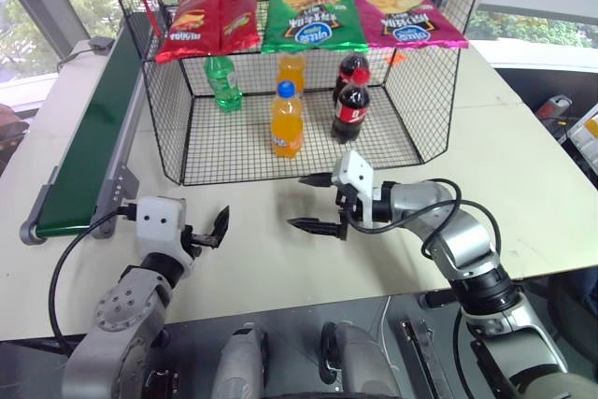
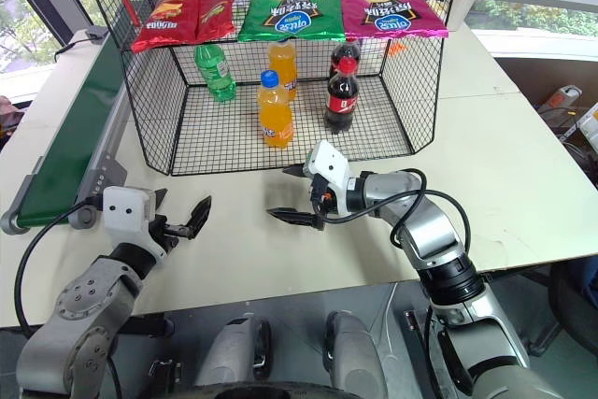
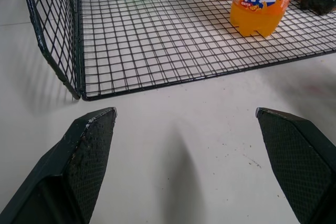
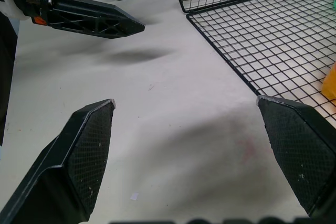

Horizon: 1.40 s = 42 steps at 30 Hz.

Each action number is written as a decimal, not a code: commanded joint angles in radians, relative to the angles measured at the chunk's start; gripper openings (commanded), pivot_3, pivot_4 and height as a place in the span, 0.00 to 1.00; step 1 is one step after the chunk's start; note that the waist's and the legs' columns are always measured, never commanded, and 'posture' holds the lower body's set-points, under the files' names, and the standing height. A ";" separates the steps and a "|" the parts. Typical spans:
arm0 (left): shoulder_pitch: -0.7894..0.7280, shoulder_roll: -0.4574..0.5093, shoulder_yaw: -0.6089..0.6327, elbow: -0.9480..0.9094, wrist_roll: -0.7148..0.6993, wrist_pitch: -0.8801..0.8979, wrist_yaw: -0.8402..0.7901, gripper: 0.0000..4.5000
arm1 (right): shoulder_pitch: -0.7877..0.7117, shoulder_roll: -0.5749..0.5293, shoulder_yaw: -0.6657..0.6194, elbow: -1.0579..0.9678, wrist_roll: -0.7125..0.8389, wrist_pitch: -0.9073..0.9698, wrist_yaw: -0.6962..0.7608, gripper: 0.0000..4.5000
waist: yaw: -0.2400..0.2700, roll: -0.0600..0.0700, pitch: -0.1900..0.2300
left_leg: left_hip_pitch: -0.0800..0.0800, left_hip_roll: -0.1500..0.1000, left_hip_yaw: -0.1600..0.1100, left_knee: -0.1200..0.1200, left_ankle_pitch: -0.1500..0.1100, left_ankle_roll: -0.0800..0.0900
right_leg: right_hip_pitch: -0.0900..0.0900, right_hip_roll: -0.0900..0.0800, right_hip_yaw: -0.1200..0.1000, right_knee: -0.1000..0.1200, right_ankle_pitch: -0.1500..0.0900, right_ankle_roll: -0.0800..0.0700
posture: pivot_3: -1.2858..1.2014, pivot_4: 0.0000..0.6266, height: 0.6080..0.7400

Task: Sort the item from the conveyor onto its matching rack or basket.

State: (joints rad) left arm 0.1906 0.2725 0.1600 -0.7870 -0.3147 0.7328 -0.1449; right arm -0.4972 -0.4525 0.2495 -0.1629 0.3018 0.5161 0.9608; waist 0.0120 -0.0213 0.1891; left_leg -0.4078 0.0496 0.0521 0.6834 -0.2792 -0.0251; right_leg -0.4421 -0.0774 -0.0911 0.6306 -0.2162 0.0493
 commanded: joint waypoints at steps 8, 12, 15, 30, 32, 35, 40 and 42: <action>0.000 0.009 -0.005 -0.027 0.014 -0.025 -0.003 0.98 | -0.009 0.000 -0.012 -0.024 0.015 -0.021 0.013 1.00 | 0.000 0.000 0.000 | 0.000 0.000 0.000 0.000 0.000 0.000 | 0.000 0.000 0.000 0.000 0.000 0.000 | 0.52 0.24 1.00; 0.003 0.008 -0.009 -0.030 0.014 -0.028 -0.005 0.98 | -0.005 -0.001 -0.014 -0.028 0.017 -0.020 0.016 1.00 | 0.000 0.000 0.000 | 0.000 0.000 0.000 0.000 0.000 0.000 | 0.000 0.000 0.000 0.000 0.000 0.000 | 0.52 0.24 1.00; 0.005 0.009 -0.007 -0.024 0.014 -0.034 -0.009 0.98 | -0.008 0.001 -0.014 -0.026 0.015 -0.021 0.014 1.00 | 0.000 0.000 0.000 | 0.000 0.000 0.000 0.000 0.000 0.000 | 0.000 0.000 0.000 0.000 0.000 0.000 | 0.52 0.24 1.00; -0.006 0.010 -0.008 -0.021 0.012 -0.032 -0.008 0.98 | 0.009 0.020 -0.031 -0.016 0.036 -0.146 0.057 1.00 | 0.000 0.000 0.000 | 0.000 0.000 0.000 0.000 0.000 0.000 | 0.000 0.000 0.000 0.000 0.000 0.000 | 0.52 0.24 1.00; -0.007 0.012 -0.009 -0.022 0.013 -0.030 -0.008 0.98 | 0.008 0.034 -0.046 0.001 0.053 -0.194 0.072 1.00 | 0.000 0.000 0.000 | 0.000 0.000 0.000 0.000 0.000 0.000 | 0.000 0.000 0.000 0.000 0.000 0.000 | 0.52 0.24 1.00; -0.008 0.013 -0.009 -0.023 0.013 -0.029 -0.008 0.98 | 0.007 0.046 -0.054 0.017 0.059 -0.241 0.080 1.00 | 0.000 0.000 0.000 | 0.000 0.000 0.000 0.000 0.000 0.000 | 0.000 0.000 0.000 0.000 0.000 0.000 | 0.52 0.24 1.00; -0.009 0.016 -0.002 -0.023 0.009 -0.027 -0.010 0.98 | 0.008 0.055 -0.043 0.003 0.056 -0.280 0.086 1.00 | 0.000 0.000 0.000 | 0.000 0.000 0.000 0.000 0.000 0.000 | 0.000 0.000 0.000 0.000 0.000 0.000 | 0.52 0.24 1.00; -0.009 0.016 0.001 -0.025 0.008 -0.025 -0.010 0.98 | 0.009 0.054 -0.040 -0.004 0.057 -0.276 0.084 1.00 | 0.000 0.000 0.000 | 0.000 0.000 0.000 0.000 0.000 0.000 | 0.000 0.000 0.000 0.000 0.000 0.000 | 0.52 0.24 1.00</action>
State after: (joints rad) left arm 0.1851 0.2812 0.1501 -0.7868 -0.3055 0.7164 -0.1518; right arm -0.4838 -0.4001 0.2207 -0.1313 0.3439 0.2536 1.0429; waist 0.0119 -0.0213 0.1892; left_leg -0.4078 0.0496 0.0522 0.6834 -0.2792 -0.0251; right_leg -0.4420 -0.0774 -0.0911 0.6305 -0.2161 0.0494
